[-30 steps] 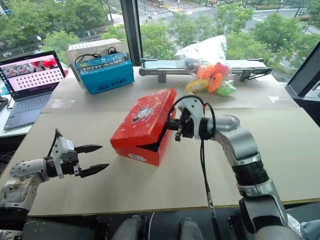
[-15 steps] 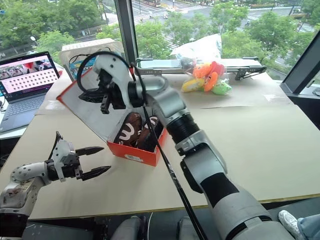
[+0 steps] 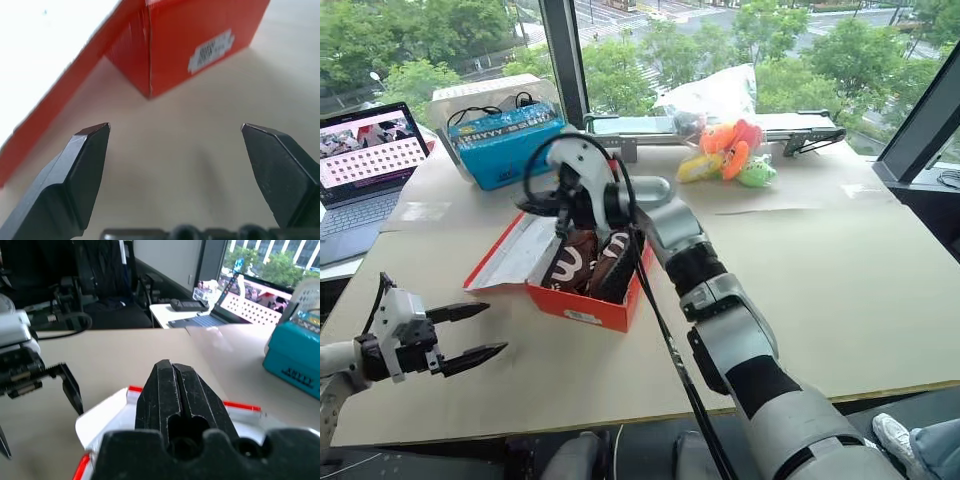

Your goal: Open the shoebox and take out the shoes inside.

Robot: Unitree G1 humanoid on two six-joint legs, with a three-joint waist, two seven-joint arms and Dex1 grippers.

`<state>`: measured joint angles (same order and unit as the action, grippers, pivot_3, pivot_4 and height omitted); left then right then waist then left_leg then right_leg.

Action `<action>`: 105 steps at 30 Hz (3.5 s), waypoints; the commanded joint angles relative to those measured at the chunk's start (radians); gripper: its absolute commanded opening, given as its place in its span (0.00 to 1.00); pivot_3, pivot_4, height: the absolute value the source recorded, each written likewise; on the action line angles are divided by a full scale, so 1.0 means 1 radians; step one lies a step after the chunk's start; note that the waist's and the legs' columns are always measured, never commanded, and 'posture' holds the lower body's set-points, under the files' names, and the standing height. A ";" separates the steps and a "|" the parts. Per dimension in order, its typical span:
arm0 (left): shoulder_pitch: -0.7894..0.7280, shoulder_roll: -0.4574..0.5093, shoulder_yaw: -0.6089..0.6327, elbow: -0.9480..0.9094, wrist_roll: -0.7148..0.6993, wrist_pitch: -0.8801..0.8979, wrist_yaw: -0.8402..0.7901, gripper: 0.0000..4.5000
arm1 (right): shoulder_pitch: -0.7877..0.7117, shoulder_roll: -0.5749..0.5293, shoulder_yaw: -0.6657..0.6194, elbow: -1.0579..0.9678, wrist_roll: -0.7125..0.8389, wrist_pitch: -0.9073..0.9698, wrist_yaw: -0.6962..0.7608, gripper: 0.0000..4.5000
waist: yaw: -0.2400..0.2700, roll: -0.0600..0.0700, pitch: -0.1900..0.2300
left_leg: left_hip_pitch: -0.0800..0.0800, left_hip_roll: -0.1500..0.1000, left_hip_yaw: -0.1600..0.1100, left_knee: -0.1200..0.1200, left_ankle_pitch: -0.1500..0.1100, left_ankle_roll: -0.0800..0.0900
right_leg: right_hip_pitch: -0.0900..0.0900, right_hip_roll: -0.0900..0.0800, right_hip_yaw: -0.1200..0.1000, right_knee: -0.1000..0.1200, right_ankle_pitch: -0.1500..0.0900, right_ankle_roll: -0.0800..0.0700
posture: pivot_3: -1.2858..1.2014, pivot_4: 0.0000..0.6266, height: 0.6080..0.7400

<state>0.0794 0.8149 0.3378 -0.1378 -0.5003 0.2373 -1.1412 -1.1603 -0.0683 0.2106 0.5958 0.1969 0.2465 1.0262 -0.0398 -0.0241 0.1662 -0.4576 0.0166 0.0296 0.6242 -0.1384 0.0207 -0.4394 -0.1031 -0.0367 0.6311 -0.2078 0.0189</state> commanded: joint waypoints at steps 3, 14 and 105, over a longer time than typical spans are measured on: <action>-0.039 0.016 0.012 -0.055 -0.051 0.041 0.005 1.00 | 0.237 -0.170 -0.012 -0.570 0.055 0.291 -0.032 0.00 | 0.005 0.000 0.000 | 0.000 0.000 0.000 0.000 0.001 0.001 | 0.000 0.000 0.000 0.000 0.000 0.000 | 0.52 0.24 1.00; 0.005 0.091 0.163 -0.069 -0.110 0.122 -0.013 1.00 | 0.523 -0.396 -0.158 -0.819 0.023 0.556 -0.325 0.00 | 0.018 0.000 0.000 | 0.002 0.000 0.002 0.001 0.000 -0.001 | 0.000 -0.002 0.000 -0.001 -0.007 -0.001 | 0.52 0.24 1.00; -0.232 0.053 -0.023 -0.009 -0.092 0.198 0.013 1.00 | -0.310 -0.310 0.375 0.135 -0.595 -0.726 0.234 0.98 | 0.022 -0.002 -0.001 | 0.012 0.019 0.033 0.000 -0.002 -0.005 | 0.001 0.013 0.011 0.002 -0.002 -0.014 | 0.52 0.24 1.00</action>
<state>-0.1378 0.8667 0.3038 -0.1404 -0.5891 0.4568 -1.1265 -1.4116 -0.3785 0.6391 0.7537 -0.4137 -0.4966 1.2832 -0.0179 -0.0260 0.1653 -0.4461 0.0352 0.0623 0.6244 -0.1401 0.0160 -0.4389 -0.0902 -0.0256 0.6330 -0.2103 0.0052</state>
